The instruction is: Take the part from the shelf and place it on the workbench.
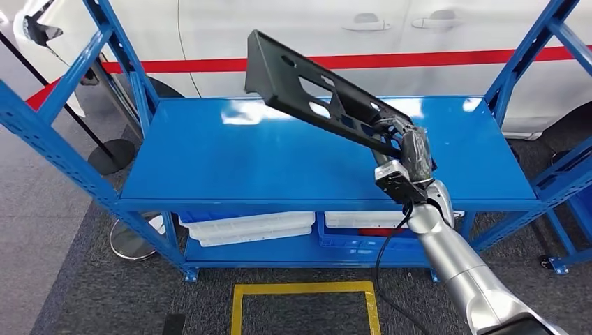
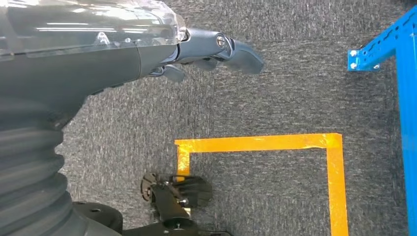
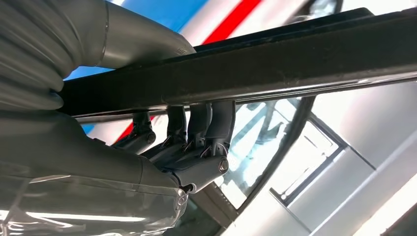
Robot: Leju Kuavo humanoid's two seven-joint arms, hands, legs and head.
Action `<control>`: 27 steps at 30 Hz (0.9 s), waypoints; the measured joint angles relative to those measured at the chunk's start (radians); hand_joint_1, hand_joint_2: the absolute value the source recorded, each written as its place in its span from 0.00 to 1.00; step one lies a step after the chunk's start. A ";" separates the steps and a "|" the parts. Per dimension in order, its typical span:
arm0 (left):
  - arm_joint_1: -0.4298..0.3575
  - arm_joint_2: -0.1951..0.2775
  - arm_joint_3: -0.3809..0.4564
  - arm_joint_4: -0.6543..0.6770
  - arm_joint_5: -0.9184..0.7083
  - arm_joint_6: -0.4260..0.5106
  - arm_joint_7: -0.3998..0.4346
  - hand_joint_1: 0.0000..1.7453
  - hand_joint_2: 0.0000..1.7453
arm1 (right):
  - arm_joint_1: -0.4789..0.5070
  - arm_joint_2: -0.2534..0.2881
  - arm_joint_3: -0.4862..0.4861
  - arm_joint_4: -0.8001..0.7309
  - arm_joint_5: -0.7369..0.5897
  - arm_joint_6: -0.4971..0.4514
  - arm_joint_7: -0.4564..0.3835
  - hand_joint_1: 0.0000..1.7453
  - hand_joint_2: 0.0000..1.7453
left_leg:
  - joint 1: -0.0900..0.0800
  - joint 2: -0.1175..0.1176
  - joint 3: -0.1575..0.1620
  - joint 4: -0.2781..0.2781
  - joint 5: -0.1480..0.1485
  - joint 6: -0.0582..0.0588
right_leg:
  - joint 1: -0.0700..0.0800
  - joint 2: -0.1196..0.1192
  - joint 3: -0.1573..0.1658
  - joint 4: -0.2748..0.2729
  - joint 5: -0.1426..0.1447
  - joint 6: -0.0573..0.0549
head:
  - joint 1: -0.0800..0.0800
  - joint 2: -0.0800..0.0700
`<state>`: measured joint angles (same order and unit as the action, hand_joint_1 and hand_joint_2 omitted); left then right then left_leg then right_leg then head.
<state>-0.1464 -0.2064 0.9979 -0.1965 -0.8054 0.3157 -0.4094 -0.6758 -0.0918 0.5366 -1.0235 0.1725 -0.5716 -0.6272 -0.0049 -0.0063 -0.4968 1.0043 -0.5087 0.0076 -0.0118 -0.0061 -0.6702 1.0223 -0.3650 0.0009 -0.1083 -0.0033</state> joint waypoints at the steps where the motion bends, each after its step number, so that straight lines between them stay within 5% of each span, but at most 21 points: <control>1: 0.001 0.000 0.000 0.000 0.000 0.000 0.000 0.00 1.00 | 0.020 -0.001 -0.002 -0.021 -0.021 0.002 -0.007 1.00 1.00 | -0.001 0.000 -0.004 -0.005 0.007 0.004 | 0.000 0.000 0.001 -0.005 0.009 0.007 | 0.000 0.000; 3: 0.001 -0.001 0.000 0.000 0.000 0.000 0.001 0.00 1.00 | 0.065 -0.005 -0.010 -0.063 -0.055 0.009 -0.020 1.00 1.00 | 0.004 0.003 -0.014 -0.018 0.032 0.017 | -0.001 0.003 -0.007 0.002 -0.006 0.018 | 0.000 0.000; 4: 0.000 -0.002 0.000 0.000 0.000 0.000 0.001 0.00 1.00 | 0.087 -0.007 -0.014 -0.082 -0.070 0.015 -0.025 1.00 1.00 | 0.007 0.005 -0.023 -0.025 0.047 0.023 | -0.002 0.004 -0.019 0.029 -0.041 0.023 | 0.000 0.000; 6: -0.001 -0.002 0.000 0.000 0.000 0.000 0.004 0.00 1.00 | 0.129 -0.008 -0.022 -0.117 -0.092 0.028 -0.035 1.00 1.00 | 0.009 0.007 -0.049 -0.027 0.072 0.030 | -0.005 0.005 -0.055 0.146 -0.144 0.028 | 0.000 0.000; 8: 0.001 -0.002 0.000 0.000 0.001 -0.001 0.006 0.00 1.00 | 0.182 -0.005 -0.033 -0.160 -0.103 0.035 -0.044 1.00 1.00 | 0.008 0.007 -0.078 -0.022 0.091 0.030 | -0.006 0.005 -0.073 0.264 -0.189 0.034 | 0.000 0.000; 9: 0.002 -0.002 0.000 0.000 0.002 -0.001 0.007 0.00 1.00 | 0.212 -0.001 -0.038 -0.184 -0.105 0.038 -0.047 1.00 1.00 | 0.008 0.006 -0.093 -0.018 0.100 0.028 | -0.007 0.005 -0.062 0.283 -0.178 0.036 | 0.000 0.000; 11: 0.003 -0.003 0.000 0.000 0.003 -0.001 0.010 0.00 1.00 | 0.262 0.009 -0.047 -0.233 -0.106 0.040 -0.049 1.00 1.00 | 0.008 0.006 -0.122 -0.005 0.112 0.022 | -0.009 0.005 0.014 0.208 -0.131 0.035 | 0.000 0.000; 13: 0.003 -0.004 0.000 0.000 0.002 0.000 0.012 0.00 1.00 | 0.292 0.020 -0.055 -0.278 -0.105 0.041 -0.048 1.00 1.00 | 0.005 0.006 -0.145 0.009 0.122 0.012 | -0.007 0.007 0.111 0.072 -0.131 0.027 | -0.001 0.000; 15: 0.003 -0.005 0.000 0.000 0.001 0.001 0.014 0.00 1.00 | 0.312 0.030 -0.064 -0.313 -0.103 0.042 -0.046 1.00 1.00 | 0.004 0.007 -0.155 0.016 0.134 0.000 | 0.000 0.010 0.148 0.006 -0.148 0.014 | -0.003 0.000; 18: 0.005 -0.007 0.000 0.000 0.000 0.002 0.019 0.00 1.00 | 0.335 0.040 -0.077 -0.349 -0.100 0.044 -0.037 1.00 1.00 | 0.008 0.005 -0.168 0.027 0.129 -0.018 | -0.001 0.006 0.128 0.002 -0.124 -0.013 | -0.004 0.000; 21: 0.008 -0.007 0.000 0.000 -0.002 0.000 0.021 0.00 1.00 | 0.354 0.050 -0.093 -0.384 -0.097 0.045 -0.032 1.00 1.00 | 0.013 0.005 -0.213 0.154 -0.002 -0.030 | -0.002 0.001 0.091 -0.001 -0.090 -0.031 | -0.005 0.000; 23: 0.008 -0.007 0.000 0.000 -0.002 -0.001 0.021 0.00 1.00 | 0.360 0.053 -0.098 -0.395 -0.096 0.046 -0.031 1.00 1.00 | 0.014 0.005 -0.231 0.225 -0.055 -0.033 | 0.000 0.001 0.076 0.000 -0.079 -0.033 | -0.005 0.000; 27: 0.007 -0.007 0.000 0.000 -0.003 -0.001 0.021 0.00 1.00 | 0.362 0.054 -0.098 -0.396 -0.096 0.046 -0.031 1.00 1.00 | 0.014 0.005 -0.234 0.242 -0.064 -0.034 | 0.000 0.001 0.072 0.000 -0.076 -0.033 | -0.005 0.000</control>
<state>-0.1390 -0.2132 0.9979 -0.1965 -0.8080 0.3143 -0.3880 -0.3141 -0.0382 0.4387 -1.4191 0.0767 -0.5260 -0.6583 0.0089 -0.0016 -0.7305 1.2466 -0.5724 -0.0261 -0.0116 -0.0052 -0.5983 1.0224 -0.4408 -0.0322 -0.1129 -0.0031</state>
